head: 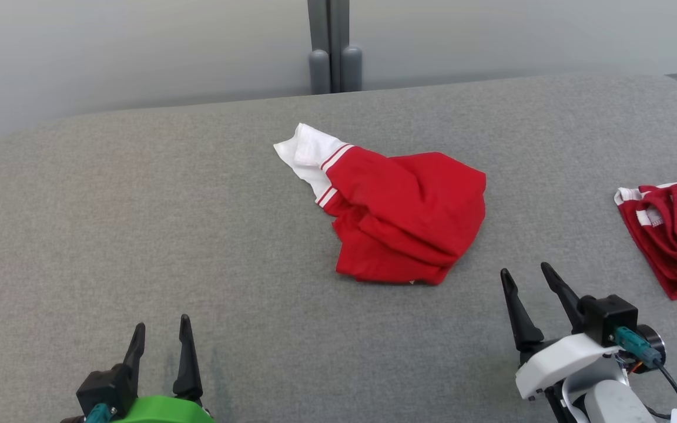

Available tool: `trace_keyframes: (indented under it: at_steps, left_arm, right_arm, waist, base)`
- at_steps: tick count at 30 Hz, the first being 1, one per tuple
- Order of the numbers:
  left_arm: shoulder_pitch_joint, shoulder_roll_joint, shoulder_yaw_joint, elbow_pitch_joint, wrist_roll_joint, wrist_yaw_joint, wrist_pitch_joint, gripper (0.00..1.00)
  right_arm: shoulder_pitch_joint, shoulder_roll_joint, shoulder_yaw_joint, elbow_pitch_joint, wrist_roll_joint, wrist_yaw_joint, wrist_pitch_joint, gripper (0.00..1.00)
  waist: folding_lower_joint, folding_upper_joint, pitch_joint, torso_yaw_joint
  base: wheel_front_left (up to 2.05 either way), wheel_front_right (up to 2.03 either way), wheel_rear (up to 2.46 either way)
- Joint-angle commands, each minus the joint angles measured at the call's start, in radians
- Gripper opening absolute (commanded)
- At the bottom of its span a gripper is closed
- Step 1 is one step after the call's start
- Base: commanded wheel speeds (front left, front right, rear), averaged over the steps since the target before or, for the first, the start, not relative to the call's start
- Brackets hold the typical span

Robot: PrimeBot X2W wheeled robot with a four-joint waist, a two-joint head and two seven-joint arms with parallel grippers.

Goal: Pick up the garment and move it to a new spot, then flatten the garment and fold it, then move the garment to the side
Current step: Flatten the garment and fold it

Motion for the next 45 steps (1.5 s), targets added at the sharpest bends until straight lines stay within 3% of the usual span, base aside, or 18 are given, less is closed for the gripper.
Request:
trace_keyframes:
  at_steps: [1,4,8,19,29,38,39,40,41,42,45]
  left_arm:
    - [-0.004,0.002,-0.007,-0.005,-0.005,0.007,0.000,1.00]
    - [-0.026,0.002,-0.025,-0.009,-0.017,0.008,0.000,1.00]
    - [-0.065,0.002,-0.050,-0.023,-0.047,0.006,0.000,1.00]
    - [-0.172,0.002,-0.137,-0.045,-0.101,0.016,0.000,1.00]
    - [-0.226,0.002,-0.198,-0.057,-0.158,0.032,0.000,1.00]
    - [-0.260,0.002,-0.212,-0.080,-0.175,0.037,0.000,1.00]
    - [-0.261,0.002,-0.213,-0.082,-0.175,0.037,0.000,1.00]
    - [-0.261,0.002,-0.212,-0.082,-0.177,0.038,0.000,1.00]
    - [-0.262,0.002,-0.212,-0.082,-0.179,0.038,0.000,1.00]
    - [-0.263,0.002,-0.212,-0.083,-0.179,0.039,0.000,1.00]
    - [-0.255,0.002,-0.215,-0.082,-0.172,0.040,0.000,1.00]
  right_arm:
    - [-0.016,-0.003,0.008,-0.002,-0.006,-0.002,0.000,1.00]
    - [-0.057,-0.005,0.042,0.003,-0.009,-0.002,0.000,1.00]
    - [-0.171,-0.055,0.117,0.054,-0.001,-0.002,0.000,1.00]
    - [-0.678,-0.226,0.423,0.245,0.044,-0.002,0.147,1.00]
    - [-0.922,-0.251,0.632,0.448,0.198,-0.002,0.284,1.00]
    - [-0.994,-0.259,0.722,0.600,0.324,-0.002,0.385,1.00]
    - [-0.987,-0.254,0.730,0.614,0.344,-0.001,0.396,0.81]
    - [-0.983,-0.251,0.735,0.618,0.357,-0.001,0.393,0.46]
    - [-0.985,-0.255,0.744,0.616,0.361,-0.001,0.371,0.30]
    - [-0.988,-0.259,0.749,0.616,0.367,-0.001,0.353,0.00]
    - [-1.022,-0.264,0.759,0.612,0.374,-0.001,0.274,0.00]
  waist:
    - [0.0000,0.0000,0.004,0.014]
    - [0.0000,0.0000,0.026,0.027]
    - [0.0000,0.0000,0.079,0.055]
    - [0.0000,0.0000,0.246,0.191]
    - [0.0000,0.0000,0.333,0.300]
    - [0.0000,0.0000,0.387,0.351]
    - [0.0000,0.0000,0.389,0.353]
    - [0.0000,0.0000,0.389,0.354]
    - [0.0000,0.0000,0.390,0.354]
    - [0.0000,0.0000,0.389,0.352]
    - [0.0000,0.0000,0.375,0.343]
  base:
    - [0.00,0.00,0.00]
    - [0.00,0.00,0.00]
    - [0.00,0.00,0.00]
    - [0.00,0.00,0.00]
    - [0.00,0.00,0.00]
    - [0.00,0.00,0.00]
    - [0.00,0.00,0.00]
    - [0.00,0.00,0.00]
    - [0.00,0.00,0.00]
    - [0.00,0.00,0.00]
    - [0.00,0.00,0.00]
